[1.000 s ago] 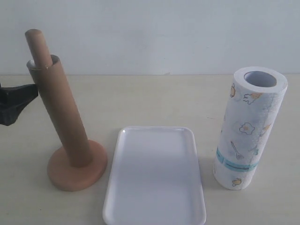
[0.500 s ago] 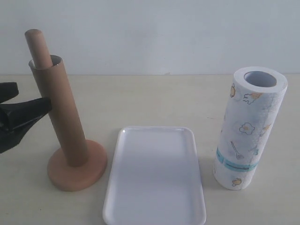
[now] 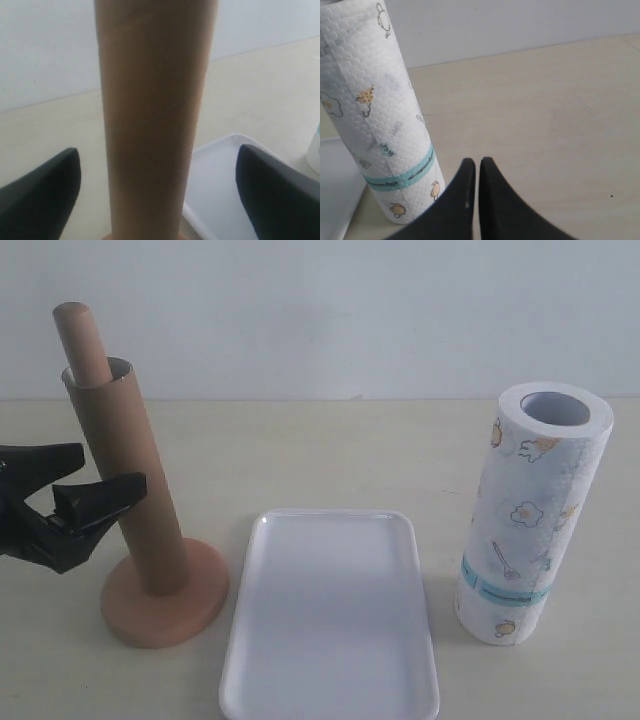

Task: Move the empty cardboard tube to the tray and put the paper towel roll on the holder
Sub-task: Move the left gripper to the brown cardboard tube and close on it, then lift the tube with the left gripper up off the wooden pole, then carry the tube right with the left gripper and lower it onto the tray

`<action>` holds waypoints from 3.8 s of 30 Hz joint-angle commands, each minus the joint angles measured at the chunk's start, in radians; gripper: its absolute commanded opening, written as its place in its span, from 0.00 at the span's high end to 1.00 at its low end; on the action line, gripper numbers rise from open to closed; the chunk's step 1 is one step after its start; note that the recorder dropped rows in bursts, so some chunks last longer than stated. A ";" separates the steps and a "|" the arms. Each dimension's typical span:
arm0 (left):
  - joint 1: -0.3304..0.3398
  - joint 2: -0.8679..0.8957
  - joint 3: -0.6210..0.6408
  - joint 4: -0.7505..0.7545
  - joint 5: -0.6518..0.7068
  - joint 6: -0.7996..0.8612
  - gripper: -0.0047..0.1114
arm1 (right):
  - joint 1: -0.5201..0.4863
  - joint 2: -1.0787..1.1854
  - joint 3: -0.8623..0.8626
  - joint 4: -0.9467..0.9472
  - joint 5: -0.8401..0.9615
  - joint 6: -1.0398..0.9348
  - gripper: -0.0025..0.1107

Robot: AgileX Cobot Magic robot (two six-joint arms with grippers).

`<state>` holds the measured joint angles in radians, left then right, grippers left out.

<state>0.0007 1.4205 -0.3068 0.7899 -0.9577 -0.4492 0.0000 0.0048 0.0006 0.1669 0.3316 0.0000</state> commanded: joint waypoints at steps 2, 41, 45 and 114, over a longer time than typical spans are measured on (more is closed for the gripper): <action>0.000 0.083 0.004 -0.015 -0.096 0.090 0.28 | 0.000 -0.005 -0.001 0.002 -0.006 0.000 0.95; 0.000 0.010 0.000 -0.113 -0.263 0.124 0.92 | 0.001 -0.005 -0.001 0.002 -0.009 0.000 0.95; 0.000 -0.087 -0.037 -0.093 -0.245 0.028 0.92 | 0.001 -0.005 -0.001 0.002 -0.009 0.000 0.95; -0.419 -0.306 -0.714 0.913 0.425 -1.652 0.92 | 0.001 -0.005 -0.001 0.002 -0.006 0.000 0.95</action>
<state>-0.3550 1.0806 -1.0152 1.7015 -0.6127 -2.0924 0.0000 0.0048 0.0006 0.1669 0.3316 0.0000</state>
